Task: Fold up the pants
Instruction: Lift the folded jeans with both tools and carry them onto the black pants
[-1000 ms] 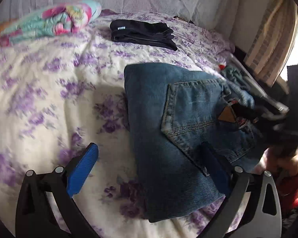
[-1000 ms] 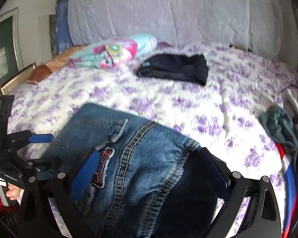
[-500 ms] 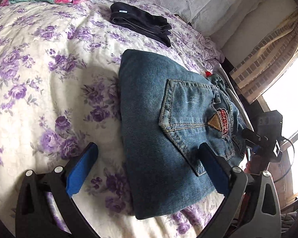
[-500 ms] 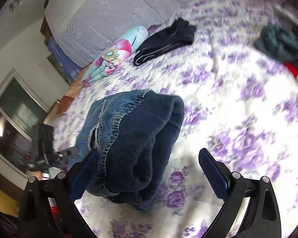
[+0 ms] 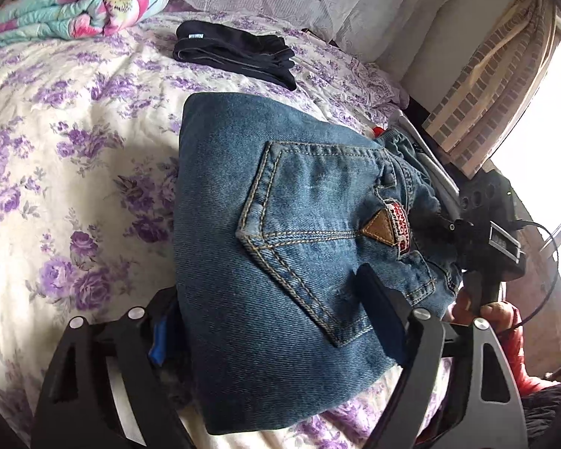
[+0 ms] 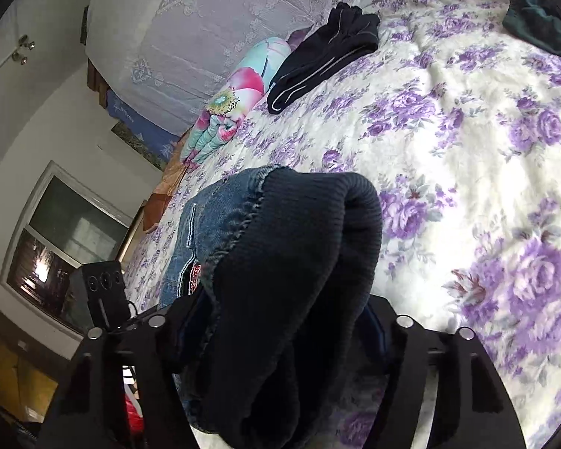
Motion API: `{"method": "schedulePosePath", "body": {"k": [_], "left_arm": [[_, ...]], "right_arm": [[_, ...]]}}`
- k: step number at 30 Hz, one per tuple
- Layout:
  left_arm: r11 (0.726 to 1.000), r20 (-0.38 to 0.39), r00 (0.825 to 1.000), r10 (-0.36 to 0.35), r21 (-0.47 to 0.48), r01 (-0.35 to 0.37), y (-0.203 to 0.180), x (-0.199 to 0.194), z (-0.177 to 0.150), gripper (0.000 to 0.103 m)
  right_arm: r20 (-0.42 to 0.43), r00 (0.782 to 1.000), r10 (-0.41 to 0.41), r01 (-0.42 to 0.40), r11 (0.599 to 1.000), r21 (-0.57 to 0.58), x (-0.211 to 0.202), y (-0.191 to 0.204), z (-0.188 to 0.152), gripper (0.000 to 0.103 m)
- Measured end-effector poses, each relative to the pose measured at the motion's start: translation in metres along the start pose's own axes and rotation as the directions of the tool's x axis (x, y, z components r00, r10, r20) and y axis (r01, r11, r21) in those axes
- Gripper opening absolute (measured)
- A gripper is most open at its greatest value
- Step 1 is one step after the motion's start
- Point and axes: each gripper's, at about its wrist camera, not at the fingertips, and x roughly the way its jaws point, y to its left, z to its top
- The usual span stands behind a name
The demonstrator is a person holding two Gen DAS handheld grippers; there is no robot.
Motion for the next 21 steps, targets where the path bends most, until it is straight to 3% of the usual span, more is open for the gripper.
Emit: {"method": "schedulePosePath", "body": {"k": [3,5,7,11,15,19,21], "left_arm": [[0.997,0.025,0.997,0.078,0.023,-0.078,-0.010,-0.007,0.004,0.063],[0.998,0.033,0.998,0.060,-0.004,-0.060,-0.008,-0.013,0.017,0.053],[0.999,0.050,0.998,0.040,-0.006,-0.040,-0.010,-0.020,0.040,0.050],[0.988,0.174,0.979,0.105,0.098,-0.123,-0.042,-0.039,0.112,0.050],[0.975,0.269,0.953,0.136,0.136,-0.177,-0.060,-0.041,0.207,0.050],[0.960,0.336,0.922,0.191,0.134,-0.247,-0.058,-0.016,0.280,0.050],[0.960,0.347,0.915,0.206,0.108,-0.257,-0.046,0.005,0.307,0.050]], "right_arm": [[0.045,0.994,-0.103,0.108,0.984,-0.141,-0.005,0.034,0.002,0.059],[0.048,0.993,-0.104,0.110,0.979,-0.171,-0.010,0.046,0.019,0.057],[0.087,0.989,-0.116,0.133,0.966,-0.221,-0.018,0.061,0.044,0.057],[0.192,0.978,-0.082,0.130,0.960,-0.250,-0.041,0.080,0.118,0.057],[0.317,0.946,-0.067,0.156,0.951,-0.266,-0.044,0.092,0.207,0.057],[0.398,0.914,-0.080,0.203,0.939,-0.276,-0.015,0.087,0.280,0.057],[0.414,0.906,-0.085,0.207,0.944,-0.258,0.009,0.073,0.309,0.058]]}}
